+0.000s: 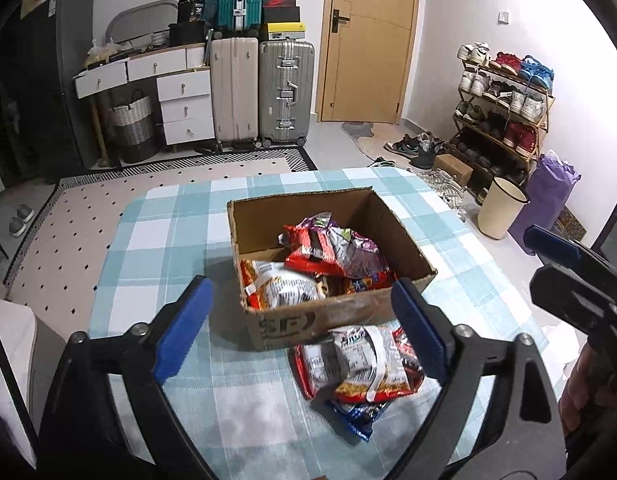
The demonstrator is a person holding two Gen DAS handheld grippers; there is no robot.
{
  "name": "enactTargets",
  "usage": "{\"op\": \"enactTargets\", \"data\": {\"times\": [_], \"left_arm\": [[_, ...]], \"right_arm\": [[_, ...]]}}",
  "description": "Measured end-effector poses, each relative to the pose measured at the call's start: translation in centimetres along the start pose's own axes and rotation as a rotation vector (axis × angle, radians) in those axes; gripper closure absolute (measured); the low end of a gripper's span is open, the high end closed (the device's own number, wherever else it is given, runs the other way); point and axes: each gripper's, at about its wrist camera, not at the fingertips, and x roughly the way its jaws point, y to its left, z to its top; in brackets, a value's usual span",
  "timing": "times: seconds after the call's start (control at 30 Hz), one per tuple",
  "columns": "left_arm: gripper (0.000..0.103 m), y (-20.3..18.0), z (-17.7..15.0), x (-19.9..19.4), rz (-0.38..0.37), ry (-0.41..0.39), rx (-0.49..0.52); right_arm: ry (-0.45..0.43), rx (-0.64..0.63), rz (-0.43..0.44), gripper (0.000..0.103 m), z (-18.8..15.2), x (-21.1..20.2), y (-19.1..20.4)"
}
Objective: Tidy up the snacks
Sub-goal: 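Move both tools back over the remaining snacks on the table, then lower the right gripper onto the white noodle-snack bag and close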
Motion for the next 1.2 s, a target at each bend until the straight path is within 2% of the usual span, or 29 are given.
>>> {"op": "enactTargets", "data": {"times": [0.07,0.57,0.87,1.2], "left_arm": [[0.002,-0.1,-0.7,-0.5,0.007,-0.009,-0.010],[0.001,0.5,-6.5,-1.8,0.078,-0.019,-0.072],[0.001,2.1,-9.4,0.4,0.089,0.020,-0.126],[0.001,3.1,-12.8,3.3,0.095,0.069,-0.125]], "right_arm": [[-0.006,0.011,-0.002,0.011,-0.7,-0.6,0.2],[-0.002,0.085,-0.017,0.007,-4.8,-1.9,-0.4],[0.036,0.109,-0.028,0.007,-7.4,-0.7,-0.8],[0.104,0.138,-0.025,0.007,-10.2,2.2,-1.5]]}}
